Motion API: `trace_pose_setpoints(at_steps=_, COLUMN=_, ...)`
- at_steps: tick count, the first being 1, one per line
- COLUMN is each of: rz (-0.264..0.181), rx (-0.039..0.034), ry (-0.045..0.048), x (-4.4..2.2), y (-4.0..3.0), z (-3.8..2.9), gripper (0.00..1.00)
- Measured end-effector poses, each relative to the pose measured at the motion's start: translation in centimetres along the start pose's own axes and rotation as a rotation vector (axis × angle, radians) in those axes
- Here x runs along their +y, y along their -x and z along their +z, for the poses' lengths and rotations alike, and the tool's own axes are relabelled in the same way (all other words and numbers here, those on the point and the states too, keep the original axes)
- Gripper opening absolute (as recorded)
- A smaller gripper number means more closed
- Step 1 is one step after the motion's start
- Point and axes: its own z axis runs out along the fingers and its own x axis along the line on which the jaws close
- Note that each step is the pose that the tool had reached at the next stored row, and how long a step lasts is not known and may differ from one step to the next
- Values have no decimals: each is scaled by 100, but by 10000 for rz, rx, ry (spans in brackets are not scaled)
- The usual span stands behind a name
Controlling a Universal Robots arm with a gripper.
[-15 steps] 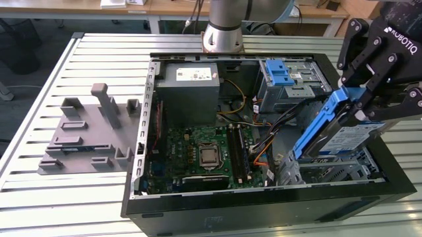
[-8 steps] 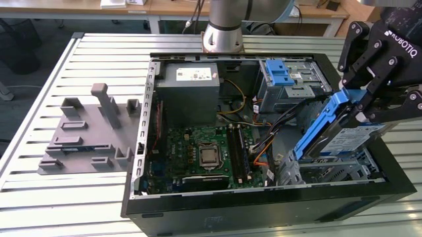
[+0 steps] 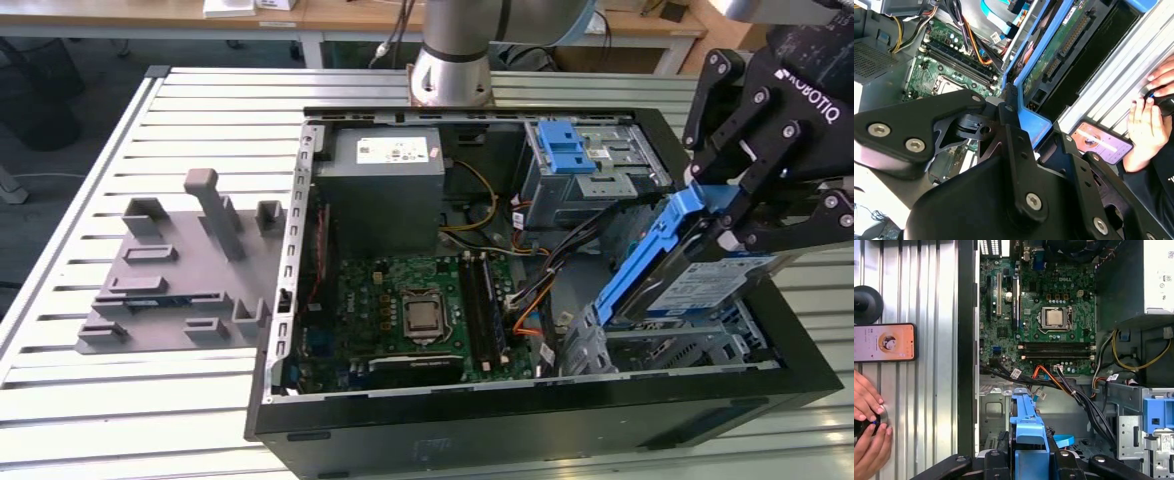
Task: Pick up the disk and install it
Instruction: 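Insert the disk into the insertion slot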
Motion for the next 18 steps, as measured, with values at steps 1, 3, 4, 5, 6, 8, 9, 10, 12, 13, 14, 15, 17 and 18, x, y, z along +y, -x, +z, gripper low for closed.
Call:
trace_pose_setpoints(at_steps=1, rz=0, rx=1, ry=0, x=0, y=0, z=4, gripper=36)
trace_pose_setpoints(at_steps=3, rz=0, rx=1, ry=0, x=0, y=0, z=13, gripper=36)
trace_pose_setpoints(at_steps=4, rz=0, rx=1, ry=0, x=-1, y=-1, z=18, gripper=36)
trace_pose_setpoints(at_steps=5, rz=0, rx=1, ry=0, x=-1, y=-1, z=23, gripper=36)
trace_pose_setpoints(at_steps=6, rz=0, rx=1, ry=-1, x=-1, y=-1, z=28, gripper=36)
trace_pose_setpoints(at_steps=8, rz=0, rx=1, ry=0, x=-1, y=-1, z=41, gripper=36)
trace_pose_setpoints(at_steps=9, rz=0, rx=2, ry=0, x=-1, y=-2, z=47, gripper=36)
trace_pose_setpoints(at_steps=10, rz=0, rx=1, ry=0, x=-2, y=-2, z=54, gripper=36)
trace_pose_setpoints(at_steps=12, rz=0, rx=1, ry=0, x=-2, y=-3, z=71, gripper=36)
trace_pose_setpoints(at_steps=13, rz=-1, rx=0, ry=0, x=-2, y=-3, z=81, gripper=36)
trace_pose_setpoints(at_steps=14, rz=0, rx=1, ry=0, x=-2, y=-3, z=91, gripper=36)
trace_pose_setpoints(at_steps=15, rz=0, rx=1, ry=0, x=-3, y=-4, z=100, gripper=36)
trace_pose_setpoints(at_steps=17, rz=0, rx=1, ry=0, x=-3, y=-4, z=119, gripper=36)
trace_pose_setpoints(at_steps=18, rz=0, rx=2, ry=0, x=-4, y=-5, z=129, gripper=36)
